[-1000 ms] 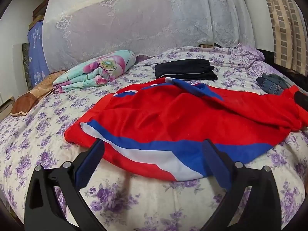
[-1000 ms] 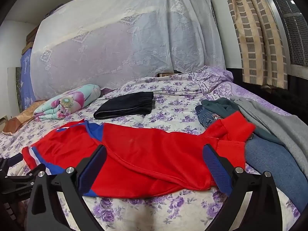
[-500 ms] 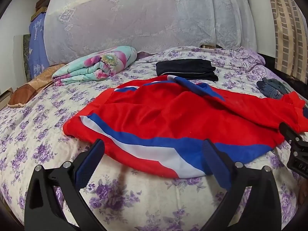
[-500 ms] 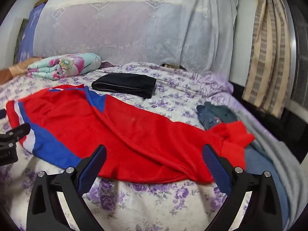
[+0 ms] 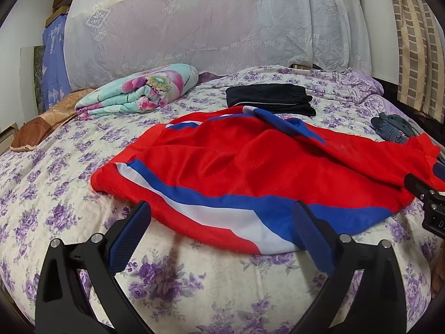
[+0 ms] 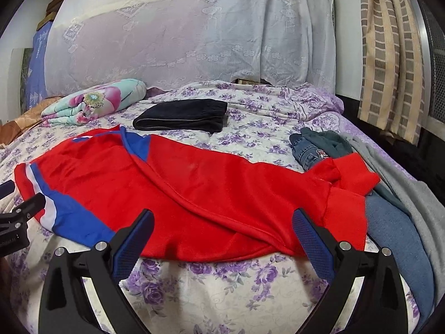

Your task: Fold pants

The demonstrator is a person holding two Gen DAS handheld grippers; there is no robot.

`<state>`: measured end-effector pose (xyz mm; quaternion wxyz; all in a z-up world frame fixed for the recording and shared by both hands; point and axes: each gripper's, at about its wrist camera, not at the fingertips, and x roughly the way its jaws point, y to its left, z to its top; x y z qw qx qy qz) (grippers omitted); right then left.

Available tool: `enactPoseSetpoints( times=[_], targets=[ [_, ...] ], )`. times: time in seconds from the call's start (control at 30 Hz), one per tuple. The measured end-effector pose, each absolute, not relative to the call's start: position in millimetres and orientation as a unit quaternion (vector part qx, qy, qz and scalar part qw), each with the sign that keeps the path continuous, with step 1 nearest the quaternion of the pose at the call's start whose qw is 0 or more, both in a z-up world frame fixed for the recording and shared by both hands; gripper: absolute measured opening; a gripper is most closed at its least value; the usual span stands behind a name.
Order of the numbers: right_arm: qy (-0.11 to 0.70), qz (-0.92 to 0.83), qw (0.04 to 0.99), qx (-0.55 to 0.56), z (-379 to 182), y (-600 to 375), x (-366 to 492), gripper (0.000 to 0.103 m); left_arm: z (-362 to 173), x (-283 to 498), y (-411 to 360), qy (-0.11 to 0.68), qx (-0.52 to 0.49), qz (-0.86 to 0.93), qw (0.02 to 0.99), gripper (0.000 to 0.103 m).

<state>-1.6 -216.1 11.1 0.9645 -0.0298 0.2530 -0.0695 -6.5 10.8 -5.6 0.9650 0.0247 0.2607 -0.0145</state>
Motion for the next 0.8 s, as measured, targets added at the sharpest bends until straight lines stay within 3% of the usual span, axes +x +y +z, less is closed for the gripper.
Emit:
enactPoseSetpoints(
  times=[0.8],
  targets=[
    [0.253,-0.069,0.965,-0.029,10.0,-216.5,-2.1,0.100,-7.0,-6.0,17.9,0.263,0.002,-0.020,0.965,0.098]
  ],
)
